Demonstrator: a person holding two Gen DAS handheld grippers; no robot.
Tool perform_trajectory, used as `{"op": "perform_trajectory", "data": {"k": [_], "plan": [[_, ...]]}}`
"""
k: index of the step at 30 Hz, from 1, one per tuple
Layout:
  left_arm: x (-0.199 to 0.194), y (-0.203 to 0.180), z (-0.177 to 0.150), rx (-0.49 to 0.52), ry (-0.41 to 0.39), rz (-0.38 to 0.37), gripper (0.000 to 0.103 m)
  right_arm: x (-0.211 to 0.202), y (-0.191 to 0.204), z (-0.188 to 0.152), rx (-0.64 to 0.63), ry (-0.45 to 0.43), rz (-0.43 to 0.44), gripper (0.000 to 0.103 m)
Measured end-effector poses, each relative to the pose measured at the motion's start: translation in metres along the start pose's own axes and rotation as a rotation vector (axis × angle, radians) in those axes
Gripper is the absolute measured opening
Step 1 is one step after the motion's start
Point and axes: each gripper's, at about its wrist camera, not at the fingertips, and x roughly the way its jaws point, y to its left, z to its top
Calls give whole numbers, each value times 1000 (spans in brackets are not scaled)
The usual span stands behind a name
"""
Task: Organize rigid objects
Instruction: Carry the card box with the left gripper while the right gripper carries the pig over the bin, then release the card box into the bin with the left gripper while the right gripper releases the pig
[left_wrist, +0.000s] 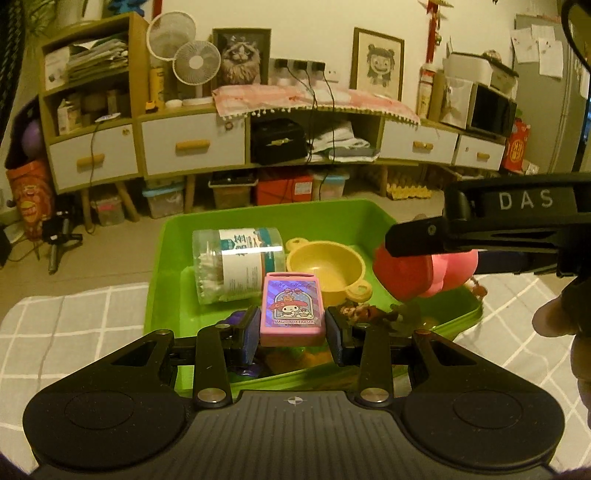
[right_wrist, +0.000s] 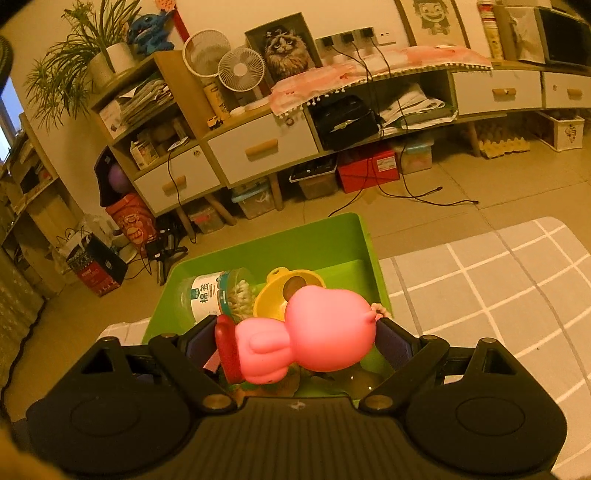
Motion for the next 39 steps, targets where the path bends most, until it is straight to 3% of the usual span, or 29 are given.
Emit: {"op": "perform_trajectory", "data": {"k": [15,16,18,20,39], "plan": [[11,-4,-2,10,21,29,44,4,0,1,12,7,5,69],[11,-5,-3,13,15,31,47,4,0,2,13,5,1,69],[9,-6,-3,19,1,35,83,3,0,2,13,-6,-12,74],[5,-6,-5,11,-30,49,91,0,0,2,17,-16,-11,80],[-22,-9,-7,-40,-19,15,97,-32,1,0,85,-13,-5,80]]}}
